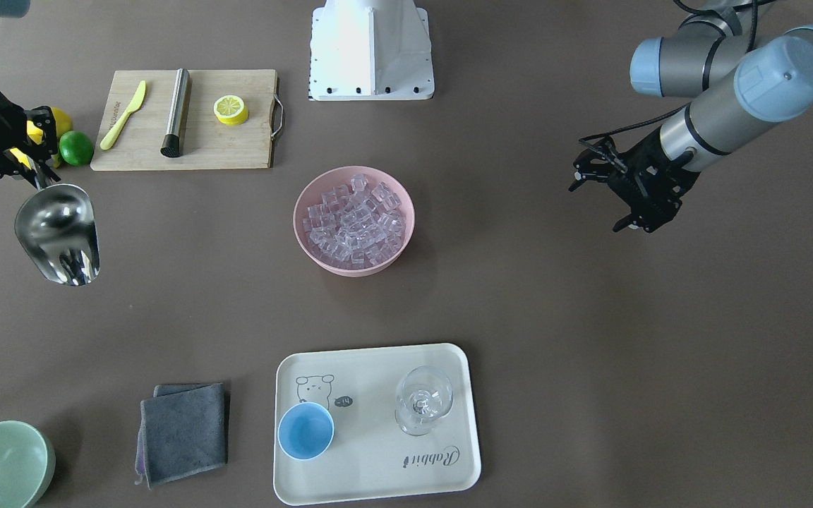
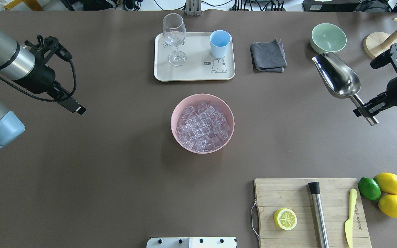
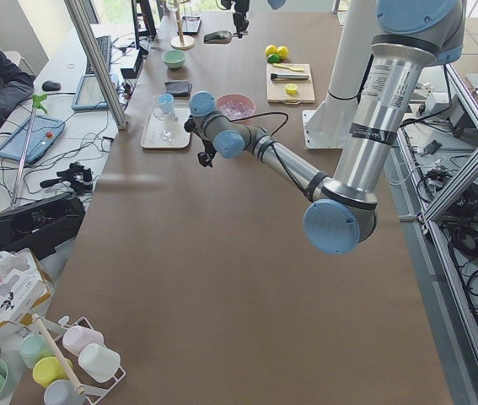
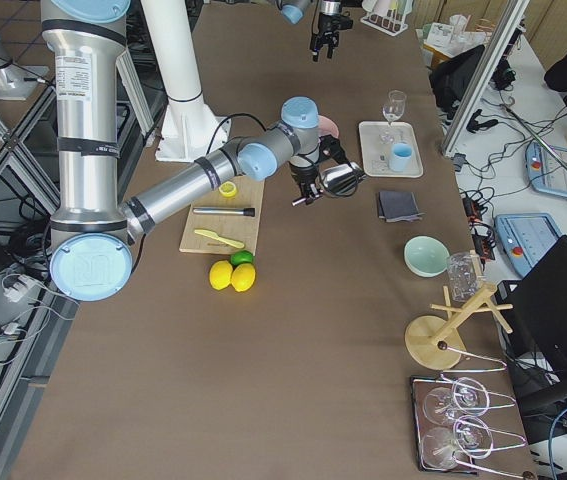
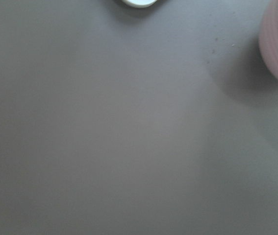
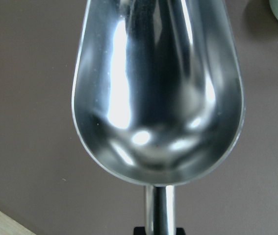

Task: Put ice in cup with scoop
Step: 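Carry the scoop toward the pink ice bowl while the left gripper approaches the bowl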

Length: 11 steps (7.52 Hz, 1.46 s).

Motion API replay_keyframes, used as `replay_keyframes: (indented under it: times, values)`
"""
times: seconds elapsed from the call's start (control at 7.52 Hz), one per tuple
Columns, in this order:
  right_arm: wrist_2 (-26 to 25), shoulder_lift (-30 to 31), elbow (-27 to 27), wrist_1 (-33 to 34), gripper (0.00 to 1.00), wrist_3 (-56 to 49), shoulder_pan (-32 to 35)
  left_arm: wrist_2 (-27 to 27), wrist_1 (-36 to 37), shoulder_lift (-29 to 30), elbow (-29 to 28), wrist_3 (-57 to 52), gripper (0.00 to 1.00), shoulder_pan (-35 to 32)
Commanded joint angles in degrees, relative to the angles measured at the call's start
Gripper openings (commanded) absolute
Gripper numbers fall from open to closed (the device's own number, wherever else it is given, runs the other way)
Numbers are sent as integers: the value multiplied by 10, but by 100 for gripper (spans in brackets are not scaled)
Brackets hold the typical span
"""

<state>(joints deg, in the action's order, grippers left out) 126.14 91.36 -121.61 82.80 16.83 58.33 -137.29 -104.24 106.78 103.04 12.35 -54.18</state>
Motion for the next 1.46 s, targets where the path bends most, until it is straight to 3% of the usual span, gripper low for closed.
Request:
replay_keyframes:
  times: [0.0, 0.27, 0.53, 0.8, 0.93, 1.06, 1.33]
  values:
    - [-20, 2, -19, 37, 0, -202, -1, 12, -65, 34, -3, -1, 98, 30]
    - [-61, -20, -80, 177, 0, -340, -2, 68, -144, 41, -18, -4, 98, 40]
    - [-92, -92, -127, 342, 0, -403, -27, 106, -273, 60, -85, -8, 98, 61]
    - [-123, -134, -128, 422, 0, -407, -73, 109, -426, 72, -163, -18, 98, 78]
    - [-128, -140, -129, 432, 0, -413, -82, 108, -466, 68, -179, -59, 98, 79]
    - [-145, -156, -137, 482, 0, -431, -86, 109, -470, 68, -182, -91, 98, 89]
    - [-189, -220, -141, 568, 0, -447, -110, 142, -544, 82, -226, -103, 98, 129]
